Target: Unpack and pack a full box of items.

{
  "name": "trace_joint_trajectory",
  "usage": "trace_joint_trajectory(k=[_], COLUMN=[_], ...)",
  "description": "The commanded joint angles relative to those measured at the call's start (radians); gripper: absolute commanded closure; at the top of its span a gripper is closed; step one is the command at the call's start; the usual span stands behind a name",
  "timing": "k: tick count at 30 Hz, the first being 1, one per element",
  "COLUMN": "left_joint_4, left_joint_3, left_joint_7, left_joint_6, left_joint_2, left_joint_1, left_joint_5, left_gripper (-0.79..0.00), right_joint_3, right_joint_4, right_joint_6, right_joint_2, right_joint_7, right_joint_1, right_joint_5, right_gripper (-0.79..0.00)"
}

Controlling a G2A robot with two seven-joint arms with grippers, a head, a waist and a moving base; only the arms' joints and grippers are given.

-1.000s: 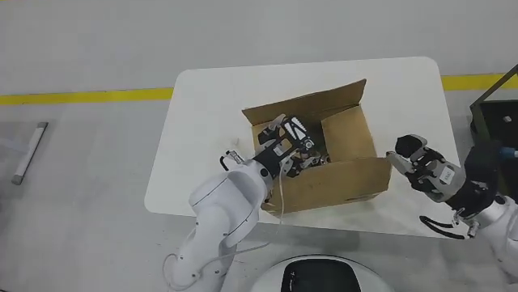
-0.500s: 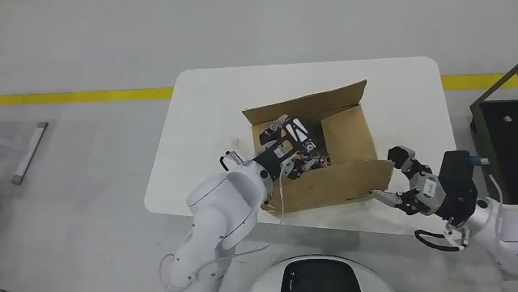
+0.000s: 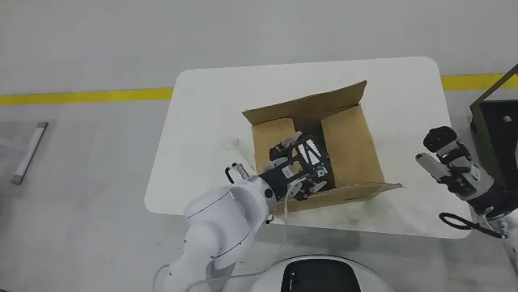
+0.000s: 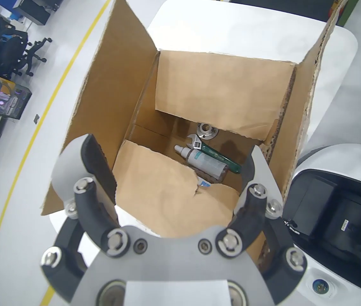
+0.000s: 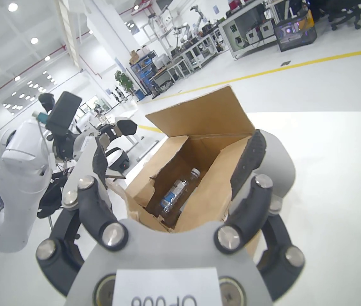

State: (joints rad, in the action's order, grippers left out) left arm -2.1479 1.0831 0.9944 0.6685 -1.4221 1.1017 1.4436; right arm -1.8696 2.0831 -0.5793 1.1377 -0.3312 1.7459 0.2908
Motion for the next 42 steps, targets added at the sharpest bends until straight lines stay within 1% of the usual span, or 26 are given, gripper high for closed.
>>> trace_joint_trajectory(k=[1, 6, 9, 13, 17, 21, 25, 32, 36, 42], left_joint_4=[-0.014, -0.038, -0.046, -0.056, -0.057, -0.042, -0.027, -0.012, -0.007, 0.011], left_joint_3=[-0.004, -0.011, -0.01, -0.011, 0.004, 0.018, 0.016, 0.003, 0.003, 0.0], left_joint_7=[0.013, 0.044, 0.06, 0.068, 0.066, 0.037, -0.001, -0.028, -0.04, -0.089], left_joint_6=[0.013, 0.042, 0.05, 0.054, 0.046, 0.02, -0.007, -0.046, -0.076, -0.126], left_joint_2=[0.003, 0.012, 0.017, 0.023, 0.028, 0.032, 0.035, 0.04, 0.042, 0.044], left_joint_1=[0.009, 0.022, 0.025, 0.025, 0.007, -0.013, -0.022, -0.027, -0.033, -0.033], left_joint_5=[-0.021, -0.077, -0.097, -0.12, -0.126, -0.117, -0.094, -0.065, -0.045, -0.028], left_gripper=[-0.785, -0.785, -0.785, -0.785, -0.785, -0.785, -0.785, -0.785, -0.785, -0.785], right_joint_3=[0.009, 0.055, 0.097, 0.124, 0.129, 0.133, 0.14, 0.165, 0.178, 0.2], right_joint_4=[0.011, 0.018, 0.016, 0.008, 0.006, 0.013, 0.022, 0.018, 0.012, 0.002], right_joint_6=[0.039, 0.049, -0.001, -0.066, -0.104, -0.16, -0.183, -0.153, -0.133, -0.104], right_joint_2=[-0.002, -0.012, -0.019, -0.026, -0.033, -0.039, -0.044, -0.047, -0.049, -0.053], right_joint_7=[-0.041, -0.198, -0.298, -0.368, -0.406, -0.42, -0.439, -0.392, -0.379, -0.367], right_joint_1=[-0.001, -0.01, -0.013, -0.006, 0.006, 0.02, 0.032, 0.039, 0.035, 0.026], right_joint_5=[-0.043, -0.049, -0.04, -0.039, -0.019, 0.001, 0.092, 0.19, 0.22, 0.264], right_gripper=[0.0, 0.0, 0.0, 0.0, 0.0, 0.0, 0.0, 0.0, 0.0, 0.0])
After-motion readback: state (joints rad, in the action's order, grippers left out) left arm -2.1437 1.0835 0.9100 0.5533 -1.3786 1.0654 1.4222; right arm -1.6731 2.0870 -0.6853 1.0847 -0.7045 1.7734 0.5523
